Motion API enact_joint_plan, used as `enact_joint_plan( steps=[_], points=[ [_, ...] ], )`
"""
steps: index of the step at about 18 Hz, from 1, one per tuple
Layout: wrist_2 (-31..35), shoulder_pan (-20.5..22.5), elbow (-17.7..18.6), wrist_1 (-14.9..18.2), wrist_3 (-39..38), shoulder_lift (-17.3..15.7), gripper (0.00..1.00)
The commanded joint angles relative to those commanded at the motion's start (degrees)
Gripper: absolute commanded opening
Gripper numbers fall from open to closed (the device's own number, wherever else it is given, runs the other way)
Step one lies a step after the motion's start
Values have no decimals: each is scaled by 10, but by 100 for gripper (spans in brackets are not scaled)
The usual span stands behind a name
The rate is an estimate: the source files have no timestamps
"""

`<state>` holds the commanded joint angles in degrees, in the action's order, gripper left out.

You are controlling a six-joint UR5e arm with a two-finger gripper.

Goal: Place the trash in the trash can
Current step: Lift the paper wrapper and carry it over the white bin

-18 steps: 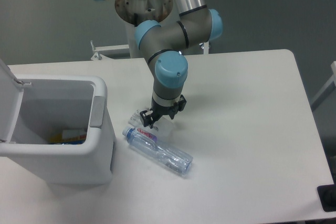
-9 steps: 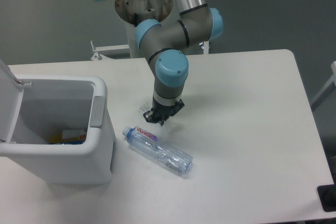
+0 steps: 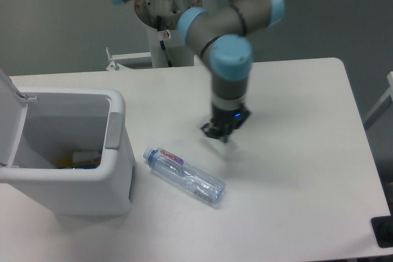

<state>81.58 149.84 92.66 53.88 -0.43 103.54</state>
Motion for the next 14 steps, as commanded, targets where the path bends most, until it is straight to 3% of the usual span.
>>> enact_joint_plan(
  steps=[5,7,10,14],
  points=[
    [-65,1,-55,-1,-14,-14,10],
    [-124,-1,-67,-1,-15,-25,9],
    [-202,-2,-71,-2,-13,-55,9],
    [-260,-20,-68,-4,-15,-98,9]
  ],
)
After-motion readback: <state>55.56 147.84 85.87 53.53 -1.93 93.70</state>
